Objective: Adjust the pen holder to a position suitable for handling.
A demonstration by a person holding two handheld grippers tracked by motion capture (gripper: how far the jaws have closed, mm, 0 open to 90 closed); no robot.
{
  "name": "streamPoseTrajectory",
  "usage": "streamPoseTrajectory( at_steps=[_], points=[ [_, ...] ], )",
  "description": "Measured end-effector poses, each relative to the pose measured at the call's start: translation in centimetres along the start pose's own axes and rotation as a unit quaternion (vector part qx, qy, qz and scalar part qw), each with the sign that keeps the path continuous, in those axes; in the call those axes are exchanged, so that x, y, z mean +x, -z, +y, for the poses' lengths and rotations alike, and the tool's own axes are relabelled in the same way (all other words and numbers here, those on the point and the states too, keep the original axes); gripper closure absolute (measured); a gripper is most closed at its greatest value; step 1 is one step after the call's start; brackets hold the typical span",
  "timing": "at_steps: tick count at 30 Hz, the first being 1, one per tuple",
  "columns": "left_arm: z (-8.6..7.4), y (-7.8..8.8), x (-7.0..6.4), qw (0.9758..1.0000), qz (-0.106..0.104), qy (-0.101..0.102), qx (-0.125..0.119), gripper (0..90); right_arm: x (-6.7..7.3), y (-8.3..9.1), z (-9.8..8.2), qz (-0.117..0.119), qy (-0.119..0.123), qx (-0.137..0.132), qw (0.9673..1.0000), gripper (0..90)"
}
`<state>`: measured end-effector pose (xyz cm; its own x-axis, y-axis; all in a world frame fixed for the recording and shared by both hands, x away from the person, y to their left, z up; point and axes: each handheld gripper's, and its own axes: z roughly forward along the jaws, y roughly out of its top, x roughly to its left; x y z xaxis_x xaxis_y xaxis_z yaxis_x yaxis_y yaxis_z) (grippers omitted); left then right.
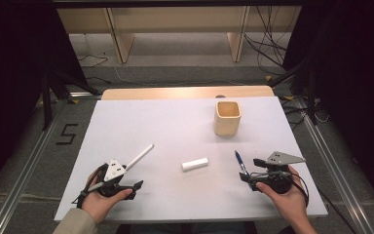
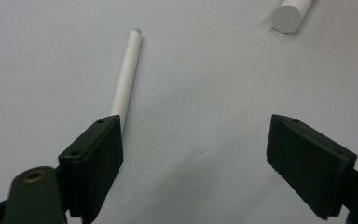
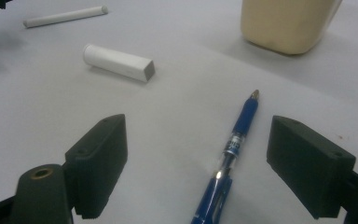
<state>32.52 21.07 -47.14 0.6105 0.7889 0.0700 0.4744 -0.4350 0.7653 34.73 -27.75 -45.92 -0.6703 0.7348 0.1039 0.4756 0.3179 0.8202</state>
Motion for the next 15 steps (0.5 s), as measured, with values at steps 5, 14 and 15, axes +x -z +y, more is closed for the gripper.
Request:
streamPoseTrajectory(
  at_steps=[5,14,15],
  points=[
    [-0.04,-0.07,0.0,1.0,0.003,0.001,0.0,17.7,0.03,0.09,-0.02,-0.001,0.0,0.0,1.0,21.0],
    [0.05,-0.26,-0.04,1.0,0.007,0.002,0.004,17.7,-0.04,0.12,-0.05,-0.004,-0.001,0.002,1.0,20.7],
    [0.05,-0.26,-0.04,1.0,0.007,0.002,0.004,17.7,-0.03,0.13,-0.04,-0.004,-0.001,0.002,1.0,20.7]
  ],
)
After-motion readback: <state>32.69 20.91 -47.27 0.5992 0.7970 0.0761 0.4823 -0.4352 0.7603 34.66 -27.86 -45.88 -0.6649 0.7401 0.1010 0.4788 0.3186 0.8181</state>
